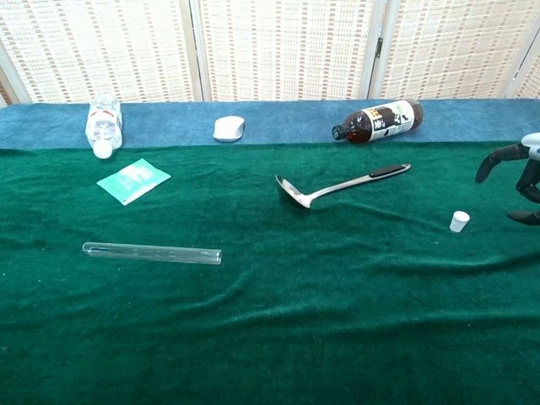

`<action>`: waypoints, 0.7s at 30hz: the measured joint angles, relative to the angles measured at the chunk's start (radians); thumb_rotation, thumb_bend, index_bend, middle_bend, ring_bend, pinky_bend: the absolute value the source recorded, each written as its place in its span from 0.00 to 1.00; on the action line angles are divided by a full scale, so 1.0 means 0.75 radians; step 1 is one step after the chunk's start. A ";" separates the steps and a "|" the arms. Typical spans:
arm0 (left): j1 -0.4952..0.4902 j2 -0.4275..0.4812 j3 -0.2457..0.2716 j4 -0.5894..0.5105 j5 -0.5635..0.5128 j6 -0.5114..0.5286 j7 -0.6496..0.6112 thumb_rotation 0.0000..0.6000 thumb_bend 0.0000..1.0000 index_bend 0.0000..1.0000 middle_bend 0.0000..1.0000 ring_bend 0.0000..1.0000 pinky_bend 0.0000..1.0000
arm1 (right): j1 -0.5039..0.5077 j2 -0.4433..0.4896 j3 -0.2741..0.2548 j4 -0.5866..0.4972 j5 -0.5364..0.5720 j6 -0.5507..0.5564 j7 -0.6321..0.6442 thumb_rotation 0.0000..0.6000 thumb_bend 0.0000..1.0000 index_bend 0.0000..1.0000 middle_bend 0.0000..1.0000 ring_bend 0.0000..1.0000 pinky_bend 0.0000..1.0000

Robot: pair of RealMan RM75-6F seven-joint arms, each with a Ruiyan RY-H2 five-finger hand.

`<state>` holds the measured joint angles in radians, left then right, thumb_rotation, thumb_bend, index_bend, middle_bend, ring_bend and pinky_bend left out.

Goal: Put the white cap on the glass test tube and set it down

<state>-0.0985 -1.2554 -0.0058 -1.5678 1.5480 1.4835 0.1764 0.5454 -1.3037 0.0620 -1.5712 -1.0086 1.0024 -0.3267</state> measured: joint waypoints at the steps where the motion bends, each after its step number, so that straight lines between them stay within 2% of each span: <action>1: 0.000 0.001 0.000 -0.001 -0.001 0.000 0.001 1.00 0.40 0.29 0.19 0.22 0.01 | 0.004 -0.011 0.001 0.014 0.001 -0.006 -0.004 1.00 0.39 0.33 0.90 1.00 1.00; 7: 0.000 0.000 0.001 -0.004 -0.005 -0.004 0.009 1.00 0.40 0.29 0.19 0.22 0.01 | 0.027 -0.065 0.016 0.074 -0.003 -0.038 -0.013 1.00 0.39 0.39 0.91 1.00 1.00; 21: -0.004 -0.009 0.002 0.002 -0.017 -0.021 0.016 1.00 0.40 0.28 0.19 0.22 0.00 | 0.082 -0.182 0.037 0.216 0.057 -0.101 -0.097 1.00 0.39 0.41 0.91 1.00 1.00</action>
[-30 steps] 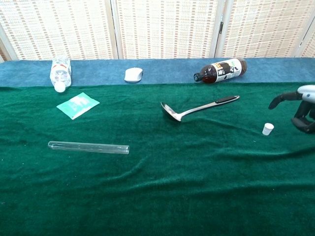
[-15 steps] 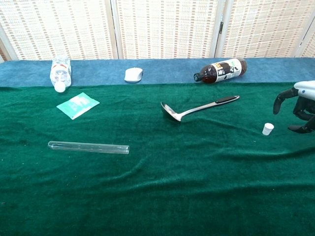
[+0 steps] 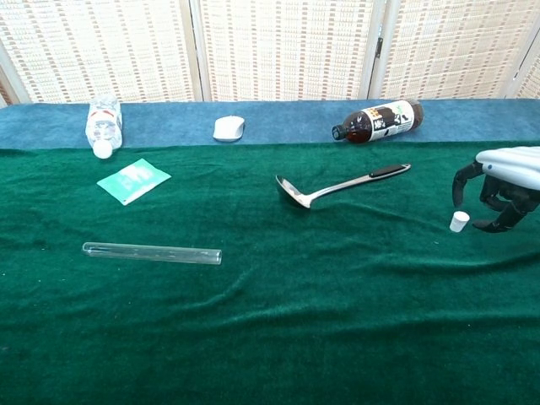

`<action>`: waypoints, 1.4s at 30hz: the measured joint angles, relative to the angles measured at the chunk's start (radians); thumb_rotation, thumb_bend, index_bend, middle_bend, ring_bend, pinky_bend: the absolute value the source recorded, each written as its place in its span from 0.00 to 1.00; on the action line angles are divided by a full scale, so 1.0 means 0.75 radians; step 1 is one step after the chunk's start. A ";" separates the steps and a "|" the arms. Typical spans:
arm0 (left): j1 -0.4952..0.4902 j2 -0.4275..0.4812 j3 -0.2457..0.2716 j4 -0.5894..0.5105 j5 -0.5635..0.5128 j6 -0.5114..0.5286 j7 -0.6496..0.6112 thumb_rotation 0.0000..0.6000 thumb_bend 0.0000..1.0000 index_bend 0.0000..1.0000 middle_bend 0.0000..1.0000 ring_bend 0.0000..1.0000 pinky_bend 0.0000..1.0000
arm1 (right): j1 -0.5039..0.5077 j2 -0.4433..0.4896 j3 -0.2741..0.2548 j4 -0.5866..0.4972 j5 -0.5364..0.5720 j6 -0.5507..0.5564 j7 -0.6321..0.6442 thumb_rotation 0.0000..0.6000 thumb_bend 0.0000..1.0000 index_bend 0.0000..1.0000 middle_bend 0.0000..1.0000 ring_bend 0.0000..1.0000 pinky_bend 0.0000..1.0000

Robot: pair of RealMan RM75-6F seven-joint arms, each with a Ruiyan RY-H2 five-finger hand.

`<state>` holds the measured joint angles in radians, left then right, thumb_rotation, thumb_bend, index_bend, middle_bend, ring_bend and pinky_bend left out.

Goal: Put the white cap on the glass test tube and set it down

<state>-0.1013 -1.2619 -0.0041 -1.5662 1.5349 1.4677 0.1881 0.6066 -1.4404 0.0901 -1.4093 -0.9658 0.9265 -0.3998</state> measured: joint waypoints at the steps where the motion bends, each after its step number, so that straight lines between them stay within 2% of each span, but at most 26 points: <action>1: 0.000 0.000 0.000 0.000 -0.001 -0.001 -0.001 1.00 0.40 0.28 0.19 0.22 0.00 | 0.002 -0.005 0.001 0.007 0.004 -0.002 -0.004 1.00 0.39 0.41 0.91 1.00 1.00; 30: -0.005 -0.007 -0.001 0.022 -0.021 -0.020 -0.007 1.00 0.41 0.28 0.19 0.22 0.00 | 0.045 -0.066 0.018 0.074 0.086 -0.041 -0.085 1.00 0.39 0.47 0.91 1.00 1.00; 39: -0.007 -0.010 0.001 0.031 -0.026 -0.028 -0.014 1.00 0.45 0.28 0.19 0.22 0.00 | 0.057 -0.074 0.018 0.076 0.117 -0.045 -0.115 1.00 0.39 0.52 0.91 1.00 1.00; 42: -0.008 -0.009 0.001 0.031 -0.026 -0.031 -0.014 1.00 0.46 0.28 0.19 0.22 0.00 | 0.060 -0.075 0.019 0.076 0.123 -0.045 -0.121 1.00 0.42 0.55 0.92 1.00 1.00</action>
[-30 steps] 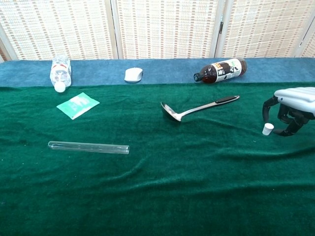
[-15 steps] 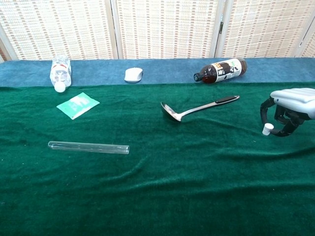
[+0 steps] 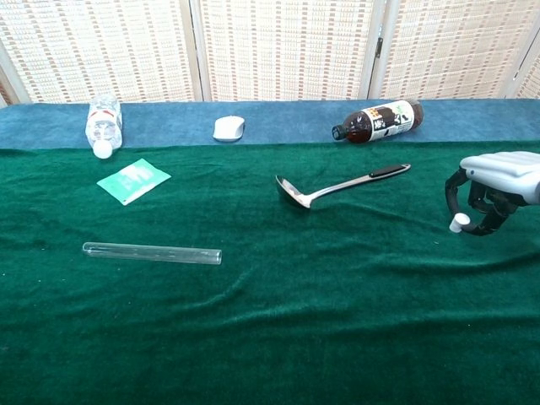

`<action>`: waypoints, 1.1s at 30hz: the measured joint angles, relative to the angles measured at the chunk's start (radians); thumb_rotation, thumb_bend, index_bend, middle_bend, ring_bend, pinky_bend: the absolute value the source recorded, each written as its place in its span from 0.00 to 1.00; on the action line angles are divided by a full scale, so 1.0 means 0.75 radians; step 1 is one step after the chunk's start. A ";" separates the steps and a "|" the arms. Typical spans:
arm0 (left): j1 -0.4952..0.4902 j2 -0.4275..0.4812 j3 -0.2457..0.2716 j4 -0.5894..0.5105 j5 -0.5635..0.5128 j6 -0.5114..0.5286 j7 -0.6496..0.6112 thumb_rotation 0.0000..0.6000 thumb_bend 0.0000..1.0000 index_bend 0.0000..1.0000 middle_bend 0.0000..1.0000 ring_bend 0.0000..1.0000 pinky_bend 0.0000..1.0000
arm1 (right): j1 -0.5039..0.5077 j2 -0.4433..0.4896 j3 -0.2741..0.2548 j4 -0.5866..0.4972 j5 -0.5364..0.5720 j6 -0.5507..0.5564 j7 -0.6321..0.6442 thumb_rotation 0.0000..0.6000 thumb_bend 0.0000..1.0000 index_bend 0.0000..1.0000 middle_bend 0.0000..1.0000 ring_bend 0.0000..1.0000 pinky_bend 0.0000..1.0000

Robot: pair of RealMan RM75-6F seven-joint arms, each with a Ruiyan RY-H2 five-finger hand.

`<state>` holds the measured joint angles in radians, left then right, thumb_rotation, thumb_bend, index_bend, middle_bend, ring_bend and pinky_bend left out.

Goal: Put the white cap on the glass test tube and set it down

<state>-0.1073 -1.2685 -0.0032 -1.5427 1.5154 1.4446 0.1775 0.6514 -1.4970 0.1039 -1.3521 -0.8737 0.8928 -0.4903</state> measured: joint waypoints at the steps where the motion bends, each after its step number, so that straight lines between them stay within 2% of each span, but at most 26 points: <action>1: -0.001 0.001 0.000 0.000 -0.001 -0.001 0.000 1.00 0.47 0.28 0.19 0.22 0.00 | 0.001 0.000 0.000 -0.001 0.002 0.000 -0.001 1.00 0.43 0.56 0.92 1.00 1.00; 8: -0.020 0.013 -0.003 0.003 0.017 -0.014 0.005 1.00 0.49 0.29 0.22 0.24 0.01 | -0.004 0.047 0.011 -0.068 -0.007 0.008 0.024 1.00 0.50 0.65 0.94 1.00 1.00; 14: -0.078 0.014 -0.020 0.033 0.066 -0.038 0.000 1.00 0.50 0.35 0.32 0.35 0.14 | -0.023 0.182 0.025 -0.253 -0.039 0.037 0.063 1.00 0.51 0.65 0.94 1.00 1.00; 16: -0.104 0.010 -0.028 0.047 0.079 -0.057 -0.005 1.00 0.50 0.36 0.36 0.39 0.22 | -0.033 0.239 0.029 -0.325 -0.054 0.052 0.078 1.00 0.51 0.65 0.94 1.00 1.00; 21: -0.192 -0.006 -0.048 0.053 0.102 -0.147 -0.001 1.00 0.42 0.37 0.50 0.54 0.57 | -0.071 0.404 0.039 -0.515 -0.121 0.117 0.124 1.00 0.51 0.65 0.95 1.00 1.00; 23: -0.233 -0.020 -0.054 0.046 0.111 -0.194 0.008 1.00 0.39 0.37 0.55 0.58 0.64 | -0.090 0.453 0.040 -0.567 -0.148 0.143 0.146 1.00 0.51 0.65 0.95 1.00 1.00; 27: -0.305 -0.053 -0.061 0.017 0.119 -0.292 0.041 1.00 0.36 0.37 0.64 0.66 0.72 | -0.123 0.505 0.036 -0.603 -0.173 0.173 0.186 1.00 0.52 0.65 0.95 1.00 1.00; 33: -0.408 -0.130 -0.072 -0.029 0.089 -0.445 0.150 1.00 0.36 0.37 0.72 0.72 0.75 | -0.146 0.525 0.019 -0.589 -0.175 0.177 0.219 1.00 0.52 0.65 0.95 1.00 1.00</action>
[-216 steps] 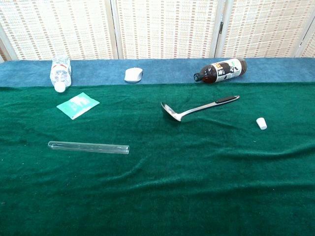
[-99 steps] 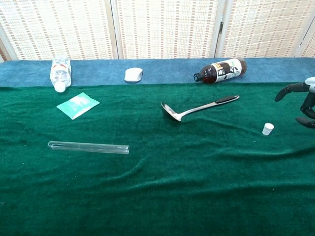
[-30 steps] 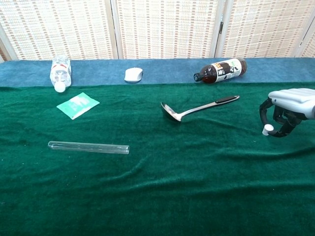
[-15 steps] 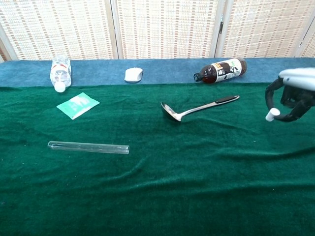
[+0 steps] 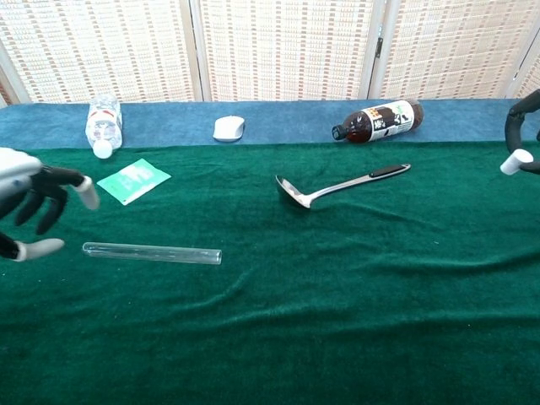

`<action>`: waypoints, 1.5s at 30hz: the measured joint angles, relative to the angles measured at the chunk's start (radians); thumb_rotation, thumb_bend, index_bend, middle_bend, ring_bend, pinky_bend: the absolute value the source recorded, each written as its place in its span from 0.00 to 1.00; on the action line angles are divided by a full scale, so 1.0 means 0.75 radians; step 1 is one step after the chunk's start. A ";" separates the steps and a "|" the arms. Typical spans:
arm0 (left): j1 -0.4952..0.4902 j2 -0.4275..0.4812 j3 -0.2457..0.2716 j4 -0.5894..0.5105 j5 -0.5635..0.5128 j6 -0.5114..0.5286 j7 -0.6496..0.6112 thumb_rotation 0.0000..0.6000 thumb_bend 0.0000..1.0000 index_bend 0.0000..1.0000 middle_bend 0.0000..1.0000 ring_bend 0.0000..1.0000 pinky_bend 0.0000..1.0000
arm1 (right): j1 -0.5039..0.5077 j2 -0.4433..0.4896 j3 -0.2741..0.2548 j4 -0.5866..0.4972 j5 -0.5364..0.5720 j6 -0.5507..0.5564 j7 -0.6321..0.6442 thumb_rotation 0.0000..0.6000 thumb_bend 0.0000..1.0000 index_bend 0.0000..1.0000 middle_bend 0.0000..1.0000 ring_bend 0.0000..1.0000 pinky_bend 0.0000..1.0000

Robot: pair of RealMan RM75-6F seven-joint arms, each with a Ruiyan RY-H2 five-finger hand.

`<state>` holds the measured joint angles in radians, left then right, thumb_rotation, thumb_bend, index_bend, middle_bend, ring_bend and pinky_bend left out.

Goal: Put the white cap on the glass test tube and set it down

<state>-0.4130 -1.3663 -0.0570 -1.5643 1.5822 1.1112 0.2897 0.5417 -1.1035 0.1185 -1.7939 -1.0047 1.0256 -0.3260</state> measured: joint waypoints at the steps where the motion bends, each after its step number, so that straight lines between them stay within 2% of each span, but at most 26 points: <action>1: -0.014 -0.017 -0.004 -0.003 -0.014 -0.023 0.025 1.00 0.36 0.37 0.72 0.72 0.76 | -0.002 0.001 -0.002 0.004 -0.001 0.000 0.003 1.00 0.52 0.65 0.95 1.00 1.00; 8: -0.100 -0.175 -0.055 0.001 -0.184 -0.127 0.228 1.00 0.36 0.41 0.76 0.76 0.79 | -0.016 0.001 -0.010 0.038 -0.007 -0.006 0.038 1.00 0.52 0.65 0.95 1.00 1.00; 14: -0.149 -0.288 -0.101 0.031 -0.346 -0.161 0.357 1.00 0.36 0.44 0.78 0.78 0.80 | -0.025 0.003 -0.016 0.057 -0.015 -0.015 0.062 1.00 0.53 0.65 0.95 1.00 1.00; 29: -0.244 -0.431 -0.146 0.103 -0.675 -0.163 0.573 1.00 0.36 0.47 0.81 0.80 0.80 | -0.029 -0.006 -0.019 0.092 -0.020 -0.042 0.093 1.00 0.53 0.66 0.95 1.00 1.00; 45: -0.244 -0.419 -0.102 0.132 -0.726 -0.093 0.544 1.00 0.38 0.50 0.82 0.81 0.81 | -0.025 -0.019 -0.018 0.111 -0.020 -0.059 0.099 1.00 0.53 0.66 0.95 1.00 1.00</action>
<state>-0.5959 -1.6804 -0.1335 -1.4651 1.0379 1.0411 0.6980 0.5231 -1.1180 0.1052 -1.7105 -1.0198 0.9815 -0.2518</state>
